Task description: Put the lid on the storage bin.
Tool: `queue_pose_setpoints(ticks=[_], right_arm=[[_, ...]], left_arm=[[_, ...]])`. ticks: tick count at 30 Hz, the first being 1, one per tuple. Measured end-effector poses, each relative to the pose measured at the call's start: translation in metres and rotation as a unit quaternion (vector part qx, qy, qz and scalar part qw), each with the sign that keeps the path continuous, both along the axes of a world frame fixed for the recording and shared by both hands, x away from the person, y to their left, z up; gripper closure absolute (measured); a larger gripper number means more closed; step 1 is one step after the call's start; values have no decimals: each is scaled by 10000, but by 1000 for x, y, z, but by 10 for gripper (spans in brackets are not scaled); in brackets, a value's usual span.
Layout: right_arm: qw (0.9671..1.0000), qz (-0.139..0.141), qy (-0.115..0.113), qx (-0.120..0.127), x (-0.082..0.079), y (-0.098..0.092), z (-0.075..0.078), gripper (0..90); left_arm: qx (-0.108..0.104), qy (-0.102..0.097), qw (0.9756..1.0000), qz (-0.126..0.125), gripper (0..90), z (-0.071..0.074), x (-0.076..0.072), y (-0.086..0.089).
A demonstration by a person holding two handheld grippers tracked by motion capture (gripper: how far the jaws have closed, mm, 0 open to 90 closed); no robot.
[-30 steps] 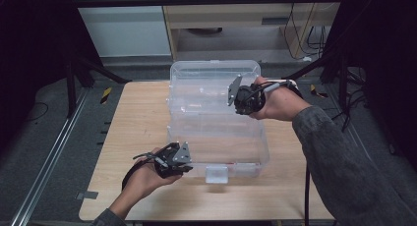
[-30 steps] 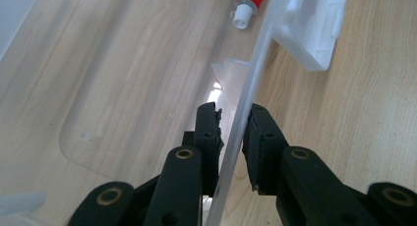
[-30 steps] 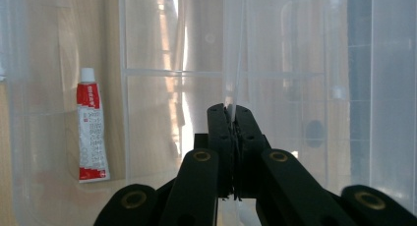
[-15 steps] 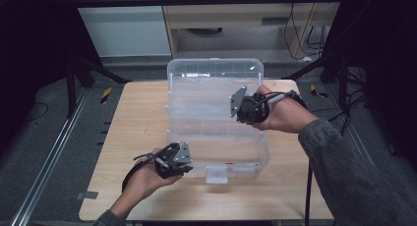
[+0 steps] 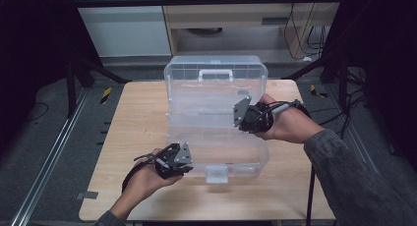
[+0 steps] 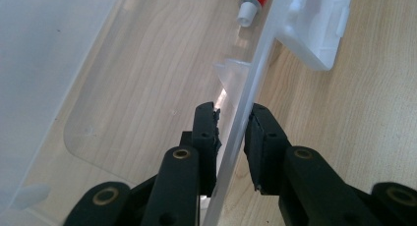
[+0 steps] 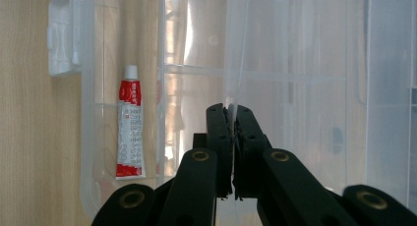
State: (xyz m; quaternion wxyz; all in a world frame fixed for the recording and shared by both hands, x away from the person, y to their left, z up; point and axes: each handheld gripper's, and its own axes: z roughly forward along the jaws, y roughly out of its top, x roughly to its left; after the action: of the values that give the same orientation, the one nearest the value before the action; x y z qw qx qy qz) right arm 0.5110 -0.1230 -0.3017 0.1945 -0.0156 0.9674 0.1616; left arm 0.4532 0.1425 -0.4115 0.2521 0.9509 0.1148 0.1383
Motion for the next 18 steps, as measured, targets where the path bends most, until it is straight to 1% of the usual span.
queue_pose_setpoints(ticks=[3,8,17,18], right_arm=[[10000,-42,-15,-12,-4,0,-1,872],[10000,-57,-3,-32,-9,0,-4,871],[10000,-14,44,-44,-16,-1,-8,865],[10000,-27,42,-37,-17,-1,-8,864]], left_arm=[[2,-18,10000,-14,750,0,0,0],[72,-77,9999,-49,747,0,-1,0],[92,-98,9999,-73,745,0,-1,-1],[5,47,9999,120,745,-1,-4,-1]])
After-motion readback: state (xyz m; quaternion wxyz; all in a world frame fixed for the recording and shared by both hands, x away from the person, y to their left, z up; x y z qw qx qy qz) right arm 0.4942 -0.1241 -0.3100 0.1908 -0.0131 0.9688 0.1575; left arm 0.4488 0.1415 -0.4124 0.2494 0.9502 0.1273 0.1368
